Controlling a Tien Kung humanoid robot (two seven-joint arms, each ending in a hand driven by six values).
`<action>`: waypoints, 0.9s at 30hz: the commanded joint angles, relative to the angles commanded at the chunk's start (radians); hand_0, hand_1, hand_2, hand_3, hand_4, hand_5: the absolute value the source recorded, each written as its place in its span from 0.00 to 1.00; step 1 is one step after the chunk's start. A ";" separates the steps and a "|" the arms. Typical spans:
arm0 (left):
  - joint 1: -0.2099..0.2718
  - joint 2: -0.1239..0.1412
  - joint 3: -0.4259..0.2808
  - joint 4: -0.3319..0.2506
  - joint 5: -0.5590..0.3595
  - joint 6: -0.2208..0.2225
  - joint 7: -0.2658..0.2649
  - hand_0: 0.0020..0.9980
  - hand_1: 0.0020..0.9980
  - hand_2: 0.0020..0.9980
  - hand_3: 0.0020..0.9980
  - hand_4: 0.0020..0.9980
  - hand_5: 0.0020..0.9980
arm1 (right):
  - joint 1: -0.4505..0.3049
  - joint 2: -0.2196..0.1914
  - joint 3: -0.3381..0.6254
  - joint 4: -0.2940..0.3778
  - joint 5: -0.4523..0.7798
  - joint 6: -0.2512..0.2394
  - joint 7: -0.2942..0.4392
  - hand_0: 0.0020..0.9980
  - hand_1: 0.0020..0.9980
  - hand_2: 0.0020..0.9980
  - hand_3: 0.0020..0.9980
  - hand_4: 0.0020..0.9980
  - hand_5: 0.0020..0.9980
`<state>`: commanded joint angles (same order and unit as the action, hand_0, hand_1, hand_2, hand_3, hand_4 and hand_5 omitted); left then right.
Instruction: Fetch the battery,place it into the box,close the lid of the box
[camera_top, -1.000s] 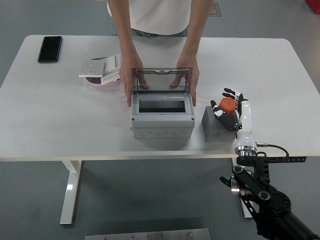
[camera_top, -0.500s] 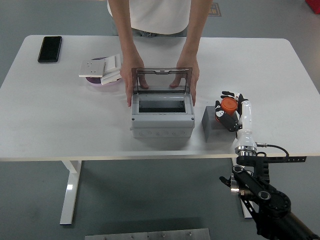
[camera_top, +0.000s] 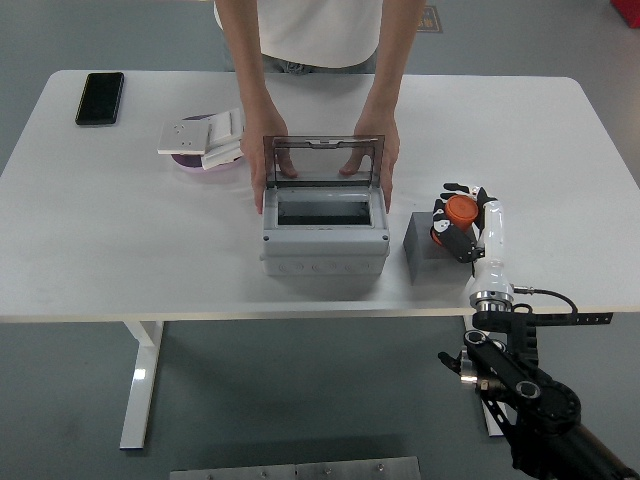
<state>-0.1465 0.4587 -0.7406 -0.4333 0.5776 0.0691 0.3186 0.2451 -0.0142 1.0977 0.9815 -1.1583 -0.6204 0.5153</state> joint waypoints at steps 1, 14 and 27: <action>0.000 0.000 -0.001 0.000 0.001 0.000 0.000 0.62 0.74 0.57 0.50 0.33 0.00 | 0.001 0.001 0.000 -0.001 0.001 0.000 0.001 0.48 0.52 0.58 0.57 0.59 0.00; -0.002 -0.001 -0.004 -0.001 0.009 -0.003 0.005 0.62 0.74 0.57 0.50 0.33 0.00 | 0.032 0.013 0.001 -0.025 0.070 0.010 0.040 0.53 0.54 0.58 0.57 0.56 0.00; -0.004 -0.001 -0.005 -0.001 0.011 -0.004 0.004 0.62 0.74 0.58 0.50 0.32 0.00 | 0.038 0.014 -0.014 -0.037 0.083 0.008 0.046 0.49 0.51 0.54 0.55 0.56 0.00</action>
<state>-0.1502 0.4577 -0.7461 -0.4343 0.5883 0.0654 0.3227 0.2826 0.0000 1.0840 0.9443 -1.0753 -0.6125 0.5617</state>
